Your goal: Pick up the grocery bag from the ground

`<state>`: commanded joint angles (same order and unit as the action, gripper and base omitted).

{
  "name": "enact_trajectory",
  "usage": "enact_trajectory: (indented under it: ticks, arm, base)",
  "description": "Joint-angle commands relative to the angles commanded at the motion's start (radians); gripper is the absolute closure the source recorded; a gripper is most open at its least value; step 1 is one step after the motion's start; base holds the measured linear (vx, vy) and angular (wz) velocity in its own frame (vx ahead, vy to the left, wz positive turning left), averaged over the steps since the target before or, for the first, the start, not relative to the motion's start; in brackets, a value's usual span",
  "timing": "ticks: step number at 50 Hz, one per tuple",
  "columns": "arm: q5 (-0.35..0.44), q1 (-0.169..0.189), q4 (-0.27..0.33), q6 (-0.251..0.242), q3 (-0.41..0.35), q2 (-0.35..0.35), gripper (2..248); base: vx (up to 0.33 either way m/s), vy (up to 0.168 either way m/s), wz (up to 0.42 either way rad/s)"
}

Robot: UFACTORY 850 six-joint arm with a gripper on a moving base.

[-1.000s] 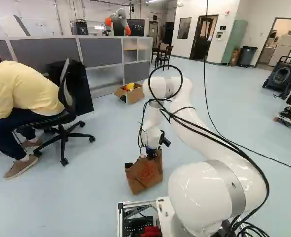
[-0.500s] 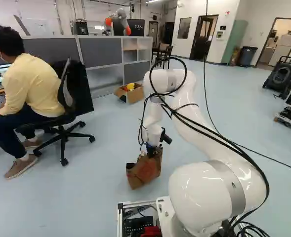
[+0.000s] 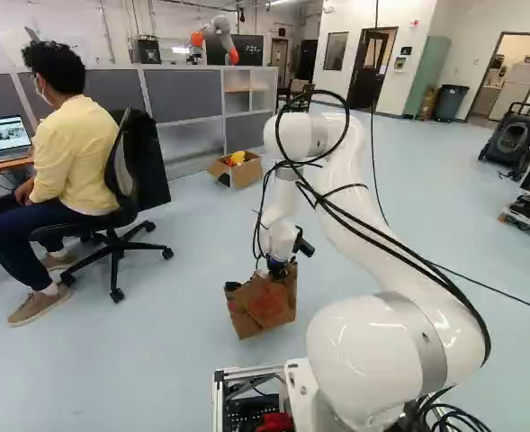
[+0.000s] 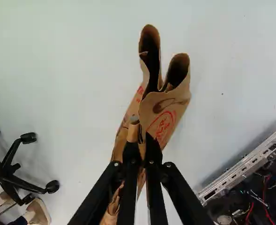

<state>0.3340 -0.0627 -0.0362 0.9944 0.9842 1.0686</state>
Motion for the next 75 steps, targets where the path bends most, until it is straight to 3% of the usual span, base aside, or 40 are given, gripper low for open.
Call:
enact_trajectory:
  ticks: [75]
  arm:
    - [0.000,-0.003,0.000,0.000,-0.245,-0.320,227]
  base:
    - [0.000,0.000,0.000]
